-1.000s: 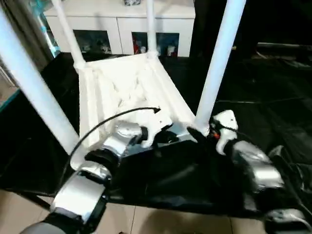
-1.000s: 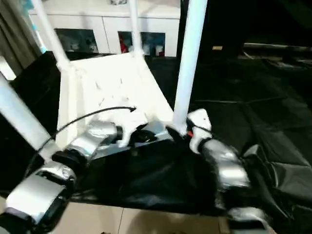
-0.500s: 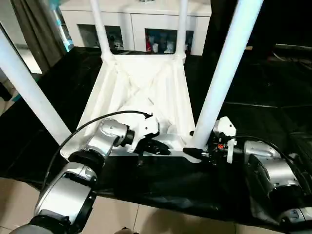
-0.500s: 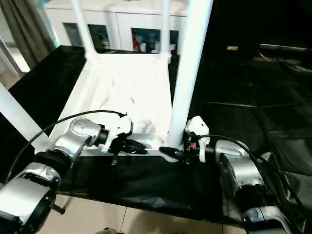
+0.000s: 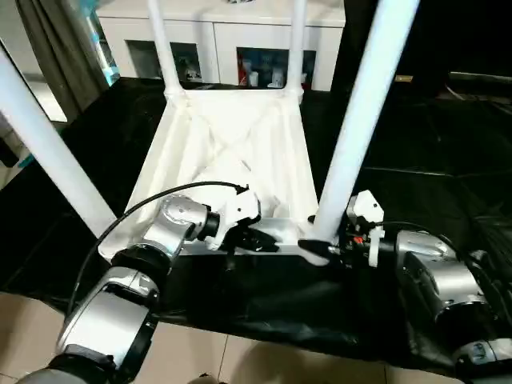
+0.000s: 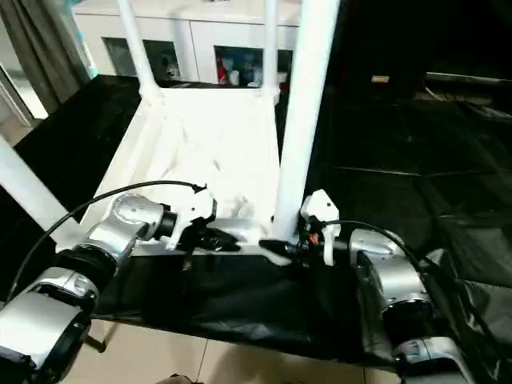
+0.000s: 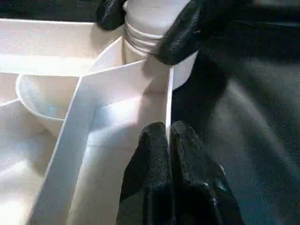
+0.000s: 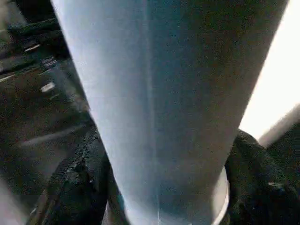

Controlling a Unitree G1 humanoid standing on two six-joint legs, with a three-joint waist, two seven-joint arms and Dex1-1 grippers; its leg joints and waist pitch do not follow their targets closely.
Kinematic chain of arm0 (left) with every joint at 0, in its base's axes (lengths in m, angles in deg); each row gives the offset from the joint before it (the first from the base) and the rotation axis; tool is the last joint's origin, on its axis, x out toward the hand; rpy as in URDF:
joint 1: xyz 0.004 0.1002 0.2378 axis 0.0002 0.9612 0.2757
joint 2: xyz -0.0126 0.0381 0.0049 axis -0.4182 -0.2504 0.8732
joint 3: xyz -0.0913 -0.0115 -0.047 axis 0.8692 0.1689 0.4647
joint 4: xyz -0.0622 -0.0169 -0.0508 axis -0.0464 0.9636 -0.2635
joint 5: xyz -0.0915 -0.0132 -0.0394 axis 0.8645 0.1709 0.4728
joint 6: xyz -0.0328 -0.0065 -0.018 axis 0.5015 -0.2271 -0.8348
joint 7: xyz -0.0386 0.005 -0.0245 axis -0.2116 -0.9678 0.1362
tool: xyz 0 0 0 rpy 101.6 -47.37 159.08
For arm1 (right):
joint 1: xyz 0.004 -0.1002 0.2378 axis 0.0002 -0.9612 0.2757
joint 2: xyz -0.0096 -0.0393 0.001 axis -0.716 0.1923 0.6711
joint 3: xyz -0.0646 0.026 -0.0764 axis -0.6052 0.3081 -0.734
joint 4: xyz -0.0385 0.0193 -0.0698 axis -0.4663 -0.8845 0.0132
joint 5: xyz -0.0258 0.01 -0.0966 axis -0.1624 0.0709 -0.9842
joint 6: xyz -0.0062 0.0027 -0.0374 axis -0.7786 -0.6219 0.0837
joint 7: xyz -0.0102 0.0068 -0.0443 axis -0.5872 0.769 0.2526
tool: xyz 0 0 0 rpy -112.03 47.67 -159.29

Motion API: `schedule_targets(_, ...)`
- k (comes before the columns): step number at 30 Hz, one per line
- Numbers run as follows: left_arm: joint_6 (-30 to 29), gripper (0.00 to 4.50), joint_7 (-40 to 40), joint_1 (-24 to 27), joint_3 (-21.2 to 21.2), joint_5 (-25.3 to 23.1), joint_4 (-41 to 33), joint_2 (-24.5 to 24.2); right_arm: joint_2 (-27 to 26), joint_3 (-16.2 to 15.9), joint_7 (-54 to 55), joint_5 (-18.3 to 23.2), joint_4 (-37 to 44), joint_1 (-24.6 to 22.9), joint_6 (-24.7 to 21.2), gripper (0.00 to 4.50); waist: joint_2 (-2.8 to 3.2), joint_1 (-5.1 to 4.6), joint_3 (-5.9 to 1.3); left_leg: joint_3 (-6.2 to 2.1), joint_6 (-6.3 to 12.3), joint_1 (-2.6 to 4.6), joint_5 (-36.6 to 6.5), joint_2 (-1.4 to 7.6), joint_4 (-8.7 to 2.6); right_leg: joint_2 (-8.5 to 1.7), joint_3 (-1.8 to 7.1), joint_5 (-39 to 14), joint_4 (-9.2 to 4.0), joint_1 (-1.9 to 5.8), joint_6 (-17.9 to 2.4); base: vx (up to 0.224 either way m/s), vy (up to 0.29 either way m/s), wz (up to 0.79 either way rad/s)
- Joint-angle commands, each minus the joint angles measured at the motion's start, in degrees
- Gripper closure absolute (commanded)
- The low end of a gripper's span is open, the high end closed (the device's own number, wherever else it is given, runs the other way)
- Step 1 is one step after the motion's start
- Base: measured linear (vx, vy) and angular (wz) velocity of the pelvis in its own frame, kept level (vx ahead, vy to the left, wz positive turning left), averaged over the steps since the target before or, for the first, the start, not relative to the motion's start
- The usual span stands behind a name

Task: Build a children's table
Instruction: Rotate leg to tighten

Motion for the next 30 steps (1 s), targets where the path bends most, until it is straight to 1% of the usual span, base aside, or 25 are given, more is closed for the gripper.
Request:
schedule_targets(1,-0.4,4.5,-4.5,-1.2,1.4,-0.1,0.7,1.0,-1.1,-0.2,6.9,-2.8,-3.3,-0.2,-0.9,1.8,-0.83,-0.1,-3.35,-2.54,1.58,0.55,-12.6,4.46,-4.59,-5.2,3.66,-20.5,-5.19,3.1,-10.7,0.0,0.0,0.0)
schedule_targets(2,-1.4,4.5,-10.1,-1.8,1.4,-0.8,1.5,3.4,-5.0,2.4,16.3,-2.2,-5.2,0.6,-2.4,1.8,-0.39,-0.84,-3.22,-2.75,1.38,0.42,-13.5,4.62,-4.83,-5.0,3.74,-21.7,-5.26,2.97,-10.0,0.0,0.0,0.0)
schedule_targets(3,-2.2,4.5,-13.0,-2.1,1.3,-1.3,2.0,4.8,-6.9,3.3,20.5,-2.0,-6.0,1.1,-3.2,1.8,-0.15,-1.17,-3.17,-2.86,1.08,0.5,-14.4,4.72,-4.98,-4.95,3.66,-22.1,-5.5,2.91,-9.9,0.0,0.0,0.0)
schedule_targets(4,-2.2,4.5,-13.0,-2.1,1.3,-1.3,2.0,4.8,-6.9,3.3,20.5,-2.0,-6.0,1.1,-3.2,1.8,-0.29,-1.54,-3.13,-2.96,0.64,0.48,-15.3,4.81,-5.09,-4.94,3.66,-22.4,-5.53,2.86,-9.8,0.0,0.0,0.0)
schedule_targets(5,-3.0,4.5,-16.2,-2.4,1.2,-1.7,2.5,6.3,-8.8,3.9,24.2,-1.9,-6.8,1.6,-4.1,1.8,-0.35,-2.14,-3.28,-3.24,0.2,0.17,-15.8,4.53,-5.15,-4.85,3.43,-22.7,-5.34,3.28,-9.4,0.0,0.0,0.0)
schedule_targets(6,-3.7,4.5,-18.6,-2.7,1.1,-1.8,2.9,7.9,-10.7,3.7,25.7,-1.8,-7.1,2.0,-4.8,1.8,-0.39,-2.57,-3.29,-3.26,0.38,0.03,-15.7,4.6,-5.17,-4.93,3.48,-22.1,-5.43,3.33,-9.3,0.0,0.0,0.0)
schedule_targets(7,-3.8,4.5,-18.9,-2.8,1.1,-1.8,3.0,8.1,-11.0,3.6,25.8,-1.8,-7.1,2.1,-4.9,1.8,-0.34,-2.66,-3.32,-3.25,0.66,0.02,-15.6,4.5,-5.16,-4.87,3.44,-21.9,-5.52,3.31,-9.3,0.0,0.0,0.0)
schedule_targets(8,-4.0,4.5,-20.2,-3.0,1.0,-2.0,3.4,9.4,-12.9,2.6,26.4,-2.6,-6.8,2.3,-4.1,1.8,-0.1,-2.86,-3.55,-3.11,1.2,0.11,-14.8,4.45,-5.02,-4.89,3.47,-19.5,-5.58,3.4,-9.8,0.0,0.0,0.0)
schedule_targets(9,-4.0,4.5,-20.3,-3.0,1.0,-2.0,3.4,9.5,-13.0,2.5,26.4,-2.7,-6.8,2.4,-4.0,1.8,-0.21,-3.05,-3.72,-3.04,2.11,0.13,-13.5,4.5,-5.02,-4.84,3.45,-16.7,-5.34,3.5,-10.7,0.0,0.0,0.0)
schedule_targets(10,-3.7,4.5,-20.6,-3.1,0.7,-2.3,3.6,9.9,-13.7,1.9,26.2,-3.1,-6.6,2.5,-3.2,1.8,0.09,-3.14,-3.76,-2.91,2.61,0.08,-13.0,4.32,-4.9,-4.83,3.43,-15.5,-5.31,3.52,-11.2,0.0,0.0,0.0)
schedule_targets(11,-3.0,4.5,-20.6,-3.3,0.5,-2.5,3.9,10.2,-13.9,0.8,25.0,-4.0,-6.2,2.4,-1.5,1.45,-0.04,-3.26,-3.84,-2.75,3.59,-0.01,-12.2,4.22,-4.71,-4.82,3.44,-13.5,-5.23,3.55,-11.8,0.0,0.0,0.0)
schedule_targets(12,-2.6,4.5,-20.0,-3.3,0.4,-2.5,3.9,10.1,-13.7,0.8,24.1,-3.7,-5.7,2.2,-1.2,1.24,-0.07,-3.22,-3.87,-2.68,4.49,-0.06,-11.5,4.18,-4.58,-4.89,3.41,-12.5,-5.15,3.66,-12.3,0.0,0.0,0.0)
schedule_targets(14,-2.3,4.5,-19.4,-3.3,0.4,-2.5,3.8,10.0,-13.4,0.9,23.4,-3.3,-5.3,2.1,-1.1,1.01,-0.07,-3.2,-3.88,-2.65,5.23,-0.07,-10.9,4.21,-4.53,-4.83,3.36,-11.9,-5.05,3.69,-12.6,0.0,0.0,0.0)
schedule_targets(15,-1.6,4.5,-17.6,-3.1,0.2,-2.4,3.5,9.5,-11.9,1.0,20.0,-2.3,-3.8,1.6,-1.0,0.89,-0.07,-3.19,-3.77,-2.61,5.68,-0.02,-11.7,4.27,-4.56,-4.82,3.28,-13.3,-5.21,3.67,-12.5,0.0,0.0,0.0)
schedule_targets(17,-0.9,4.5,-15.5,-2.8,-0.1,-2.5,3.0,8.9,-11.0,0.9,18.1,-1.8,-2.8,1.4,-1.1,0.75,-0.09,-3.09,-3.71,-2.66,5.8,0.0,-12.1,4.33,-4.62,-4.76,3.27,-14.5,-5.34,3.7,-12.1,0.0,0.0,0.0)
schedule_targets(20,-0.1,4.5,-11.5,-2.2,-0.3,-2.0,2.1,7.7,-8.3,-0.1,12.2,-1.0,-0.2,0.2,-1.6,0.66,-0.12,-2.89,-3.97,-2.69,6.39,0.0,-10.9,4.51,-4.52,-4.74,3.33,-11.5,-4.86,3.84,-12.8,0.0,0.0,0.0)
schedule_targets(21,0.3,4.5,-8.2,-1.7,-0.6,-1.5,1.1,6.6,-5.6,-0.9,6.8,0.1,2.3,-1.0,-2.3,0.66,-0.16,-2.62,-4.03,-2.58,7.26,-0.05,-9.6,4.56,-4.39,-4.72,3.34,-8.9,-4.52,4.01,-13.4,0.0,0.0,0.0)
schedule_targets(22,0.4,4.5,-6.7,-1.4,-0.7,-1.3,0.8,6.1,-4.4,-1.3,4.6,0.5,3.3,-1.5,-2.5,0.66,-0.16,-2.37,-4.0,-2.45,7.81,-0.09,-9.3,4.6,-4.27,-4.64,3.33,-8.0,-4.44,3.91,-13.6,0.0,0.0,0.0)
schedule_targets(23,1.2,4.5,-2.0,-0.7,-1.3,-0.8,-0.5,4.5,-0.8,-2.2,-2.1,1.8,6.3,-3.0,-3.5,0.66,-0.23,-2.04,-3.98,-2.37,8.62,-0.28,-8.8,4.63,-4.2,-4.64,3.24,-7.3,-4.22,4.11,-13.8,0.0,0.0,0.0)
schedule_targets(25,1.8,4.5,3.5,0.2,-2.0,-0.2,-1.8,2.6,3.1,-3.0,-8.3,2.9,8.8,-4.1,-4.9,0.66,-0.2,-0.99,-4.0,-2.16,9.68,-0.08,-8.4,4.72,-3.97,-4.76,3.34,-8.1,-4.25,3.94,-13.6,0.0,0.0,0.0)
schedule_targets(26,1.8,4.5,3.5,0.2,-2.0,-0.2,-1.8,2.6,3.1,-3.0,-8.3,2.9,8.8,-4.1,-4.9,0.66,-0.14,-0.78,-3.97,-2.13,9.56,-0.08,-8.3,4.8,-3.98,-4.78,3.37,-8.4,-4.32,3.83,-13.5,0.0,0.0,0.0)
schedule_targets(27,1.8,4.5,8.0,0.9,-2.4,0.6,-3.2,1.2,5.7,-3.5,-12.5,3.7,10.6,-4.7,-5.9,0.66,-0.09,-0.41,-3.95,-2.2,8.97,-0.01,-8.5,5.0,-4.09,-4.72,3.36,-9.3,-4.35,3.77,-13.3,0.0,0.0,0.0)
schedule_targets(28,1.8,4.5,8.5,1.0,-2.4,0.7,-3.4,1.0,6.0,-3.5,-13.0,3.7,10.7,-4.8,-6.0,0.66,-0.1,-0.14,-3.87,-2.09,8.37,0.16,-9.1,4.99,-4.11,-4.63,3.4,-10.6,-4.49,3.49,-13.0,0.0,0.0,0.0)
schedule_targets(29,1.8,4.5,10.1,1.2,-2.4,1.1,-3.9,0.5,7.0,-3.7,-14.4,3.8,11.2,-4.9,-6.2,0.66,-0.27,0.08,-3.87,-2.13,7.78,0.35,-9.4,5.07,-4.19,-4.63,3.36,-11.4,-4.59,3.52,-12.9,0.0,0.0,0.0)
schedule_targets(30,1.7,4.5,12.3,1.6,-2.4,1.6,-4.6,-0.2,8.2,-4.0,-16.2,3.8,11.9,-5.1,-6.6,0.66,-0.09,0.36,-3.81,-2.07,7.02,0.52,-9.7,5.13,-4.28,-4.58,3.41,-12.4,-4.7,3.3,-12.7,0.0,0.0,0.0)
